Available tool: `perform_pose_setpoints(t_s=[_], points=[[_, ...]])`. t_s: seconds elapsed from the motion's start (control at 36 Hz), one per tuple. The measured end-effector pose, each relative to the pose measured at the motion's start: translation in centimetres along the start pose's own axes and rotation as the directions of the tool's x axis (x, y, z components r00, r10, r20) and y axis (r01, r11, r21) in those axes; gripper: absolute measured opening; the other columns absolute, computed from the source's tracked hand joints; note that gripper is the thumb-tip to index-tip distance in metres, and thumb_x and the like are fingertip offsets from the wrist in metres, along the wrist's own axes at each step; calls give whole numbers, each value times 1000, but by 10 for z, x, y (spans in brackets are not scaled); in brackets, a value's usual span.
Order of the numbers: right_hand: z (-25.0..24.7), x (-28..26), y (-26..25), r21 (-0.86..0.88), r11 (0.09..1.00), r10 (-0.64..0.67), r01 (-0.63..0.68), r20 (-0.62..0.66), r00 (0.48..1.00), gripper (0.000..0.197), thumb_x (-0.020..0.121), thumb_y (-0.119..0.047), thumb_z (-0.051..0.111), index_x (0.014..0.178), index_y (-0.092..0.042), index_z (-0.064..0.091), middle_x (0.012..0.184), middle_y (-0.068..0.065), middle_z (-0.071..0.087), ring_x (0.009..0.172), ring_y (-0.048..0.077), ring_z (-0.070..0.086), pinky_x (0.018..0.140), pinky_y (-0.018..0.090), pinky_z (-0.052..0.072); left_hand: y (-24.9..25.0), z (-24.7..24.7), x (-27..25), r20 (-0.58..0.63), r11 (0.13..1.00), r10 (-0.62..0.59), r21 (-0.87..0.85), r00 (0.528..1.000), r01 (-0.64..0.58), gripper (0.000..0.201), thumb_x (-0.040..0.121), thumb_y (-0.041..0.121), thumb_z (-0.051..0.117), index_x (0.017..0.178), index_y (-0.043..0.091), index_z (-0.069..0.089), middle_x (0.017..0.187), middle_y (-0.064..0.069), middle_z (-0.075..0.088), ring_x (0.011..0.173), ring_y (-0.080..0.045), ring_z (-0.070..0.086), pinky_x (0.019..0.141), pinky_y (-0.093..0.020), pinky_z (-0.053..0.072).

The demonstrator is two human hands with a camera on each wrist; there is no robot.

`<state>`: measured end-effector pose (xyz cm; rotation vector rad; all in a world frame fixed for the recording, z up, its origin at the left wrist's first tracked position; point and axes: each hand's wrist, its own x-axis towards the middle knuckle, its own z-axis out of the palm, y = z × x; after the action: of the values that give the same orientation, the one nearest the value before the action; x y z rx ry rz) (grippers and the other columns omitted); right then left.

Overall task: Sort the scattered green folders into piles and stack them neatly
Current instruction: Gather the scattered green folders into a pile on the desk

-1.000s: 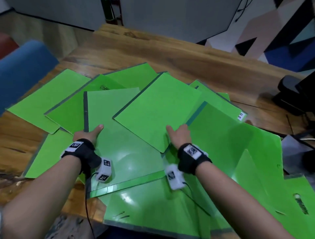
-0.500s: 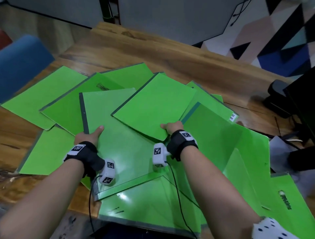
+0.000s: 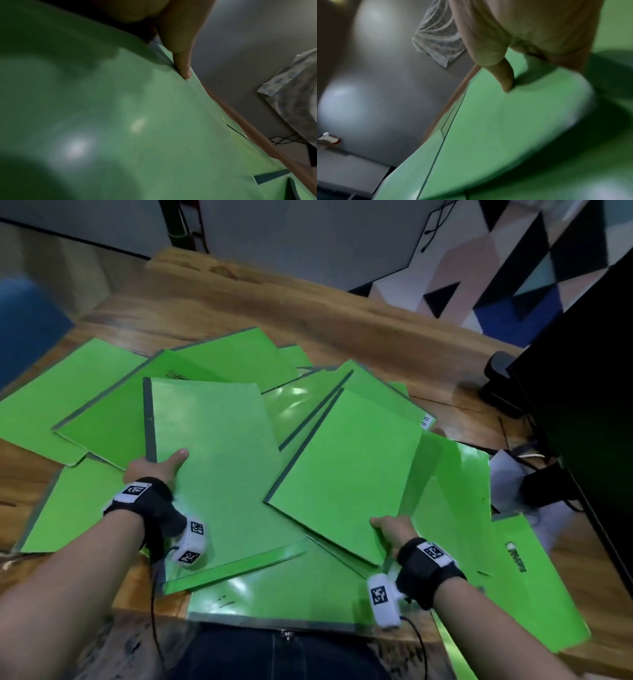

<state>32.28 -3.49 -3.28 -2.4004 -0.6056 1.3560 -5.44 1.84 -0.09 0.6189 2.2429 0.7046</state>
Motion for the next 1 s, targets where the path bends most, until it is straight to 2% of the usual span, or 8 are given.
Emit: perform_pose_setpoints(t_s=[0.14,0.22,0.31,0.47,0.72,0.83,0.89,1.0], points=[[-12,-2,-9,-308,951,46,-16,91,995,48,82,-32,72,113,-1,52,82,9,56,67,21,54,55,27,46,2,-1,-3,6,1000,13,-12,1000,-13,71,75,53,70,116,-3,54,108,-21,62,88,-35,58,80,-43,51],[-15,3,-15,-359,933,10,-11,-4,1000,80,70,-59,71,125,-4,50,117,15,57,96,29,60,81,37,53,0,0,-4,5,999,31,-12,1000,-31,71,77,51,69,117,-5,53,106,-20,60,86,-34,54,78,-41,49],[-22,10,-20,-357,932,-23,-68,-244,969,107,68,-71,64,143,-3,28,146,21,28,130,41,36,101,50,38,-4,2,-5,-16,999,23,-27,1000,-23,74,74,53,71,117,-4,53,111,-22,61,94,-38,58,82,-45,50],[-13,10,-33,-308,933,68,-186,-356,932,121,59,-71,72,142,-1,20,147,22,24,134,41,28,106,51,30,-8,5,-9,-56,998,25,-48,998,-28,71,73,53,72,111,-5,55,107,-22,63,92,-39,60,81,-45,51],[-24,22,-31,-234,960,91,-152,-252,963,110,71,-41,80,146,3,12,149,25,27,128,41,43,99,47,40,-5,4,-12,-58,998,17,-54,998,-21,73,72,53,72,115,-3,55,109,-20,63,95,-38,60,83,-45,52],[-40,26,-47,-175,984,-4,-41,-247,969,60,80,-22,76,122,10,48,122,23,59,97,34,61,84,37,50,4,5,-14,-54,997,53,-49,997,-56,73,73,54,71,115,-3,56,109,-19,63,96,-37,61,83,-43,52],[-46,19,-61,-113,993,-74,43,-289,954,40,84,-14,72,112,9,56,107,21,64,84,31,59,73,31,48,11,6,-14,-57,996,81,-40,995,-84,73,73,53,71,117,-3,55,112,-19,63,97,-37,61,84,-43,52],[-59,-2,-99,-160,957,-290,243,-453,843,32,84,-12,66,110,2,54,110,20,63,97,36,61,79,38,51,24,8,-16,-73,989,146,-30,987,-148,70,77,48,71,121,-3,52,118,-20,60,103,-37,59,83,-41,47]])
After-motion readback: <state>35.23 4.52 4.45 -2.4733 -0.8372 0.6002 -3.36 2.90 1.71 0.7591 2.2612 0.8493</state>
